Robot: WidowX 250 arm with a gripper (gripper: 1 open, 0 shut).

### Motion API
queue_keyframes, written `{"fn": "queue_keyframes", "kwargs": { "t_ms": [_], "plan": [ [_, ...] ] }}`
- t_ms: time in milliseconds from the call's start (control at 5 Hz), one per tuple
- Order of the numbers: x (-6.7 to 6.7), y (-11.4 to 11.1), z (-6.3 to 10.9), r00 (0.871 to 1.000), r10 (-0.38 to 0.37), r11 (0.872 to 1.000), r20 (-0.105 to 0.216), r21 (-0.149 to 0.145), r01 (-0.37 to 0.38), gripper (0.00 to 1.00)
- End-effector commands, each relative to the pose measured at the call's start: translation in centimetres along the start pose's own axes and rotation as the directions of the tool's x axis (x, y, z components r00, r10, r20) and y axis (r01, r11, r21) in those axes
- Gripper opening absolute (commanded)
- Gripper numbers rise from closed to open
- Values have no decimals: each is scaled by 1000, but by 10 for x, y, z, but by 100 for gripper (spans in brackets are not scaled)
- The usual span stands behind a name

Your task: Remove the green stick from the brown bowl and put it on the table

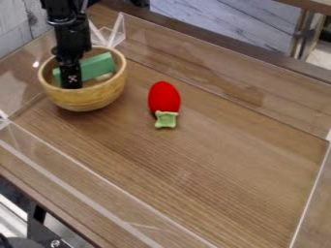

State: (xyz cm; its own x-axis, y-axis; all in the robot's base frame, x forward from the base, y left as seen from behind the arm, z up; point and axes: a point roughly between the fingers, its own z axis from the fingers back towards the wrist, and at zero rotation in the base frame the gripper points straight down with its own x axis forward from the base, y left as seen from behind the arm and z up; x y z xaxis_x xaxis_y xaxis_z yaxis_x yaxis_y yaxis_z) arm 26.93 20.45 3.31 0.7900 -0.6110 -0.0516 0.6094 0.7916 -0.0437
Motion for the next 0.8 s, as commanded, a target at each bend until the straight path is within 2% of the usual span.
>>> {"fn": "queue_keyframes", "kwargs": {
  "t_ms": [0,400,600],
  "plan": [
    [-2,1,30,1000,4,998,23,59,-6,0],
    [12,2,23,996,84,994,38,63,-87,0],
    [5,-1,34,992,118,990,47,66,-121,0]
  ]
}}
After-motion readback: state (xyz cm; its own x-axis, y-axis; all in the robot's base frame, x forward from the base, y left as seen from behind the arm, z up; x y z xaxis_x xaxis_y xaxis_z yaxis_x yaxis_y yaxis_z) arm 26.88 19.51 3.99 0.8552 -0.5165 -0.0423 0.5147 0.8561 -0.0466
